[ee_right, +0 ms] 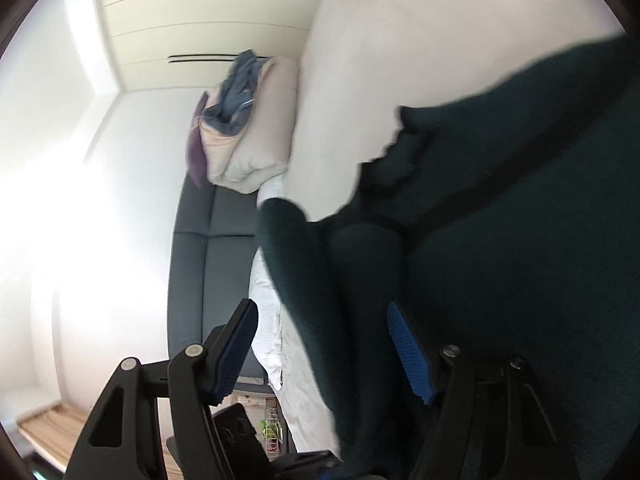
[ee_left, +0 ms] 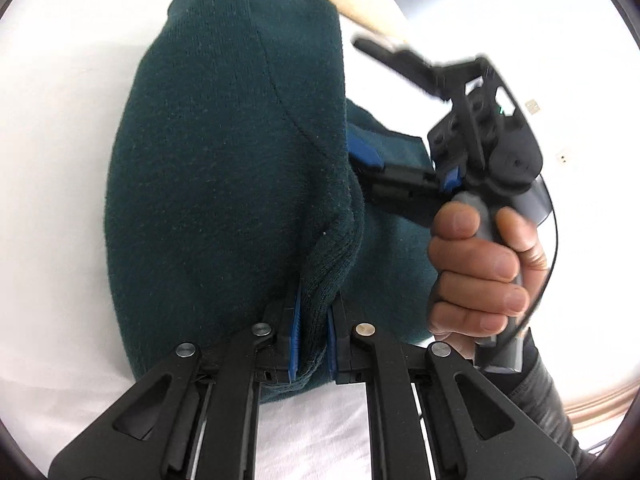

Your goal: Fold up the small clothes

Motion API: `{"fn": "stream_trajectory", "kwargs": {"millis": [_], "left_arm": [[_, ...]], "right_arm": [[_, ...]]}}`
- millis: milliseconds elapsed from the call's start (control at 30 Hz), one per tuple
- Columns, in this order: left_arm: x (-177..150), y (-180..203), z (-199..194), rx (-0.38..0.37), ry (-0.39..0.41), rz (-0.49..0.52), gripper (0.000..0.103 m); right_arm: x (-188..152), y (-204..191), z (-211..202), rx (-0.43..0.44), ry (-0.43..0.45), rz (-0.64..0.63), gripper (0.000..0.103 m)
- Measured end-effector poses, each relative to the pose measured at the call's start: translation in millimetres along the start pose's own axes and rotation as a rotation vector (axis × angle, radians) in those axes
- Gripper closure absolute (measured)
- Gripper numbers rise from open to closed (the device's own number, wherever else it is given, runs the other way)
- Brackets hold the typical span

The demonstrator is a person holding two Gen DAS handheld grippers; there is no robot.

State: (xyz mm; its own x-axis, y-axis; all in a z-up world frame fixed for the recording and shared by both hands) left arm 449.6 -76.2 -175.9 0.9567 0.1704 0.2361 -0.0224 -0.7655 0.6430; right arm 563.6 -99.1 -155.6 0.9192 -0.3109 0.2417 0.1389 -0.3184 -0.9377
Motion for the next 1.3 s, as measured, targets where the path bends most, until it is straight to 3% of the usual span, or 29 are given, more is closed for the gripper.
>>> {"fn": "stream_trajectory", "kwargs": {"millis": [167, 300, 433, 667, 767, 833, 900, 1067, 1300], "left_arm": [[2.4, -3.3, -16.3, -0.037, 0.016, -0.029, 0.094], [16.1, -7.8, -16.9, -0.032, 0.021, -0.017, 0.094], [19.4, -5.5, -17.6, -0.031, 0.015, -0.020, 0.094], [18.4, 4.0, -3.9, -0.011, 0.006, -0.006, 0.094], [16.5, 8.4, 1.2, 0.001, 0.004, 0.002, 0.094], [14.9, 11.1, 3.4, 0.011, 0.003, 0.008, 0.094], [14.2, 14.1, 4.5, 0.025, 0.001, 0.013, 0.094], [8.2, 27.2, 10.8, 0.071, 0.005, 0.054, 0.094], [-2.1, 65.6, 22.9, 0.110, -0.003, 0.140, 0.094]], "right_arm": [[-6.7, 12.3, -8.3, -0.024, -0.033, 0.060, 0.040], [-17.4, -1.6, 25.0, -0.007, -0.138, 0.051, 0.038], [-7.1, -8.0, 42.3, 0.055, -0.113, 0.085, 0.038], [6.7, -41.2, 37.6, 0.105, -0.024, -0.037, 0.042], [10.7, -45.3, 33.9, 0.058, -0.004, -0.080, 0.044], [9.5, -44.5, 38.6, -0.007, -0.027, -0.114, 0.052], [8.1, -41.2, 41.3, -0.063, -0.044, -0.141, 0.069], [4.6, -28.8, 34.9, -0.161, -0.057, -0.185, 0.083], [11.3, -21.5, 5.1, -0.307, -0.048, -0.275, 0.087]]}}
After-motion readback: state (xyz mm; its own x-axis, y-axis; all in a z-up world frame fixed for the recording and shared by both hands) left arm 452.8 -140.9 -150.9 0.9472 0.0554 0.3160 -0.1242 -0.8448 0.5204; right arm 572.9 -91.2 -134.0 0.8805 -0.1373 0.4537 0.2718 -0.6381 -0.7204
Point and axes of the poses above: each gripper's, at about its wrist camera, not at the fingertips, and z roughly the way its jaws point, y to its right, x to its top, the point moved 9 cm from there along z, roughly the way its jaws point, and after that the axes turned 10 degrees about -z, right-handed, at the moved point
